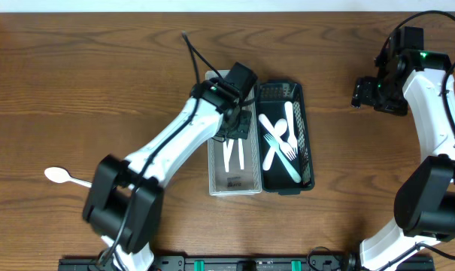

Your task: Pack container

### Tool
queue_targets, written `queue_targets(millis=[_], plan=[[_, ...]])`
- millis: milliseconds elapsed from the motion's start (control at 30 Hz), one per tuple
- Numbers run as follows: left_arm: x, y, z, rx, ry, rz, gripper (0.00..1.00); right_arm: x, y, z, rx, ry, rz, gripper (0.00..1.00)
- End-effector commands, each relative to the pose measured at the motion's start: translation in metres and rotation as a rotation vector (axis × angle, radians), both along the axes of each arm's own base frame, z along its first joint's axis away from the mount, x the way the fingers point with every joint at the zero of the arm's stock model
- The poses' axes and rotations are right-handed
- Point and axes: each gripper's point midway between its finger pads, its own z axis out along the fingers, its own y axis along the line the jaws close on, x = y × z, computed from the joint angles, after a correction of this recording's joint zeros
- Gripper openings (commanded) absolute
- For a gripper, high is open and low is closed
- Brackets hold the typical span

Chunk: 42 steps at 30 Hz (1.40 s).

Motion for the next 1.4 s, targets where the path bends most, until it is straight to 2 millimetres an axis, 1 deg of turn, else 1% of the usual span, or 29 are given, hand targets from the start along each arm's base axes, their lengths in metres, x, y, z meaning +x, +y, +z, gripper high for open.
queue_targets(millis=[0, 33, 100, 167, 200, 233, 333, 367, 400, 467, 500, 600, 633, 667, 700, 767, 867, 900, 1000, 1133, 1233, 1367], plan=[[0.003, -0.001, 0.002, -0.001, -0.02, -0.012, 0.14, -0.001, 0.0, -0.001, -0.001, 0.004, 0.006, 0.77], [0.005, -0.001, 0.007, -0.005, -0.034, -0.024, 0.26, -0.001, 0.0, -0.001, -0.001, 0.004, 0.006, 0.77], [0.01, -0.002, 0.02, -0.018, -0.067, -0.044, 0.36, -0.001, 0.0, -0.001, 0.0, 0.005, 0.006, 0.78], [0.016, 0.001, 0.038, -0.03, -0.11, -0.041, 0.45, -0.001, 0.0, -0.001, 0.0, 0.005, 0.006, 0.77], [0.021, 0.006, 0.053, -0.033, -0.145, -0.028, 0.5, -0.001, 0.0, -0.001, 0.0, 0.005, 0.006, 0.78], [0.024, 0.011, 0.064, -0.03, -0.171, -0.015, 0.54, -0.001, 0.0, -0.001, 0.0, 0.005, 0.006, 0.78], [0.034, 0.045, 0.108, -0.003, -0.276, 0.066, 0.66, -0.001, 0.0, -0.001, -0.001, 0.004, 0.006, 0.78], [0.036, 0.064, 0.122, 0.012, -0.309, 0.119, 0.73, -0.001, 0.0, -0.001, -0.001, 0.004, 0.006, 0.77], [0.036, 0.087, 0.134, 0.034, -0.334, 0.197, 0.78, -0.001, 0.0, -0.001, -0.001, 0.004, 0.006, 0.78], [0.031, 0.133, 0.152, 0.068, -0.357, 0.365, 0.84, -0.001, 0.0, -0.001, -0.001, 0.004, 0.006, 0.78], [0.027, 0.16, 0.159, 0.081, -0.357, 0.467, 0.86, -0.001, 0.0, -0.001, -0.001, 0.004, 0.006, 0.78], [0.007, 0.233, 0.168, 0.091, -0.32, 0.776, 0.98, -0.001, 0.0, -0.001, -0.001, 0.004, 0.006, 0.78], [0.001, 0.25, 0.168, 0.093, -0.307, 0.852, 0.99, -0.001, 0.0, -0.001, -0.001, 0.004, 0.006, 0.78], [-0.007, 0.273, 0.166, 0.096, -0.287, 0.954, 0.98, -0.001, 0.0, -0.001, -0.001, 0.004, 0.006, 0.78], [-0.013, 0.291, 0.163, 0.103, -0.269, 1.031, 0.98, -0.001, 0.0, -0.001, -0.001, 0.004, 0.006, 0.78], [-0.027, 0.329, 0.15, 0.123, -0.229, 1.19, 0.98, -0.001, 0.0, -0.001, -0.001, 0.004, 0.006, 0.78], [-0.045, 0.365, 0.128, 0.149, -0.173, 1.332, 0.98, -0.002, 0.0, -0.001, 0.0, 0.007, 0.006, 0.78], [-0.051, 0.375, 0.117, 0.15, -0.145, 1.37, 0.98, -0.002, 0.0, -0.001, 0.0, 0.009, 0.006, 0.78], [-0.067, 0.394, 0.085, 0.125, -0.066, 1.459, 0.98, -0.003, 0.0, -0.001, 0.0, 0.012, 0.006, 0.78], [-0.09, 0.411, 0.04, 0.087, 0.026, 1.562, 0.98, -0.003, 0.0, -0.001, 0.001, 0.013, 0.006, 0.78], [-0.101, 0.419, 0.015, 0.087, 0.056, 1.572, 0.98, -0.003, 0.0, -0.001, 0.001, 0.013, 0.006, 0.78], [-0.108, 0.419, -0.011, 0.096, 0.081, 1.536, 0.98, -0.003, 0.0, -0.001, 0.001, 0.012, 0.006, 0.78]])
